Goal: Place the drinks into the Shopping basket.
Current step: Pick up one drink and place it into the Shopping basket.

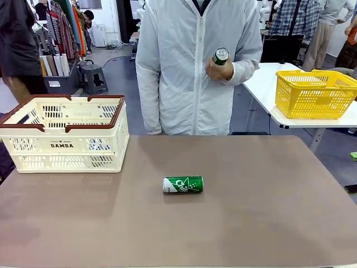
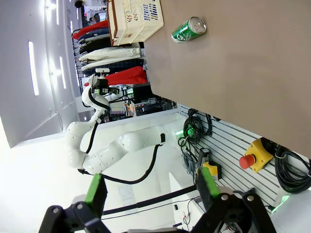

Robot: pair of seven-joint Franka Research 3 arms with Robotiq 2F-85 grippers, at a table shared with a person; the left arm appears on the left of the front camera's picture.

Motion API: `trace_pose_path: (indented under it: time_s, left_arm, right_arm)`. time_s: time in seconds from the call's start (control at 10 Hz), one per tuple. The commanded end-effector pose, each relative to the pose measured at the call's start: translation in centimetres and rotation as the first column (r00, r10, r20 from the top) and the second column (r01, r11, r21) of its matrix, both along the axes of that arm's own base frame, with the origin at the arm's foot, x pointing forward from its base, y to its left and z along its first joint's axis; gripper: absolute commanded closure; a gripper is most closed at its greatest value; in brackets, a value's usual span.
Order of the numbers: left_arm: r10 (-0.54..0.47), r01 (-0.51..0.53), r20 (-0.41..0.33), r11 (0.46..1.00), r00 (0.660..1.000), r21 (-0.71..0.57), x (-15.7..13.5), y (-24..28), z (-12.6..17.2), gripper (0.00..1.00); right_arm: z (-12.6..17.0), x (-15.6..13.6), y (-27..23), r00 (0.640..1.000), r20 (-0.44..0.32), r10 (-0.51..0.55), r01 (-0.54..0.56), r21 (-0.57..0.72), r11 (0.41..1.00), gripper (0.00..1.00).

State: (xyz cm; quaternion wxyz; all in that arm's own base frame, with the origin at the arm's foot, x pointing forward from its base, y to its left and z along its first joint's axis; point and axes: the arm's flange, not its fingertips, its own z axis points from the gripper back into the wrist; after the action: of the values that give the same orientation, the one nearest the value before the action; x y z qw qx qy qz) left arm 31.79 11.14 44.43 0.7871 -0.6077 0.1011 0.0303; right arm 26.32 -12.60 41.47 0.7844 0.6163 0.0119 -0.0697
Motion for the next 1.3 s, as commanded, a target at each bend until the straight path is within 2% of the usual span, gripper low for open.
trace_pose_path:
  time_s: [0.0, 0.1, 0.2, 0.3, 0.5, 0.6, 0.7, 0.8, 0.9, 1.0, 1.1, 1.2]
  left_arm:
    - [0.011, -0.011, 0.001, 1.000, 1.000, -0.008, -0.1, 0.0, -0.1, 0.00]
    - [0.000, 0.000, 0.000, 1.000, 1.000, 0.000, 0.0, 0.0, 0.0, 0.00]
    - [-0.103, 0.092, 0.103, 0.990, 0.989, 0.106, 0.9, -1.4, 3.5, 0.00]
    - [-0.149, 0.127, 0.078, 0.963, 0.986, 0.236, 3.1, -6.0, 7.3, 0.00]
    - [-0.187, 0.193, -0.058, 0.872, 0.981, 0.450, 7.4, -16.9, 12.7, 0.00]
    - [-0.198, 0.236, -0.128, 0.800, 0.972, 0.552, 9.3, -22.8, 14.4, 0.00]
    - [-0.130, 0.169, -0.110, 0.711, 0.985, 0.683, 11.4, -29.3, 15.6, 0.00]
    - [-0.123, 0.140, -0.080, 0.624, 0.989, 0.769, 12.5, -33.7, 15.9, 0.00]
    - [-0.110, 0.060, 0.004, 0.576, 0.994, 0.815, 14.5, -38.7, 15.6, 0.00]
    - [-0.110, 0.016, 0.049, 0.525, 0.993, 0.851, 15.6, -41.8, 14.6, 0.00]
    - [-0.137, -0.013, 0.097, 0.515, 0.986, 0.857, 17.1, -45.1, 12.4, 0.00]
    - [-0.136, -0.027, 0.107, 0.490, 0.985, 0.871, 18.2, -47.5, 9.2, 0.00]
  right_arm:
    - [0.7, 0.2, 0.1, 1.000, -0.005, -0.015, 0.015, 0.019, 1.000, 0.00]
    - [0.7, 0.2, 0.1, 1.000, -0.005, -0.015, 0.015, 0.019, 1.000, 0.00]
    - [0.7, 0.2, 0.1, 1.000, -0.005, -0.015, 0.015, 0.019, 1.000, 0.00]
    - [0.7, 0.2, 0.1, 1.000, -0.005, -0.015, 0.015, 0.019, 1.000, 0.00]
    - [0.7, 0.2, 0.1, 1.000, -0.005, -0.015, 0.015, 0.019, 1.000, 0.00]
    - [0.7, 0.2, 0.1, 1.000, -0.005, -0.015, 0.015, 0.019, 1.000, 0.00]
    - [0.7, 0.2, 0.1, 1.000, -0.005, -0.015, 0.015, 0.019, 1.000, 0.00]
    - [0.7, 0.2, 0.1, 1.000, -0.005, -0.015, 0.015, 0.019, 1.000, 0.00]
    - [0.7, 0.2, 0.1, 1.000, -0.005, -0.015, 0.015, 0.019, 1.000, 0.00]
    - [0.7, 0.2, 0.1, 1.000, -0.005, -0.015, 0.015, 0.019, 1.000, 0.00]
    - [0.7, 0.2, 0.1, 1.000, -0.005, -0.015, 0.015, 0.019, 1.000, 0.00]
    - [0.7, 0.2, 0.1, 1.000, -0.005, -0.015, 0.015, 0.019, 1.000, 0.00]
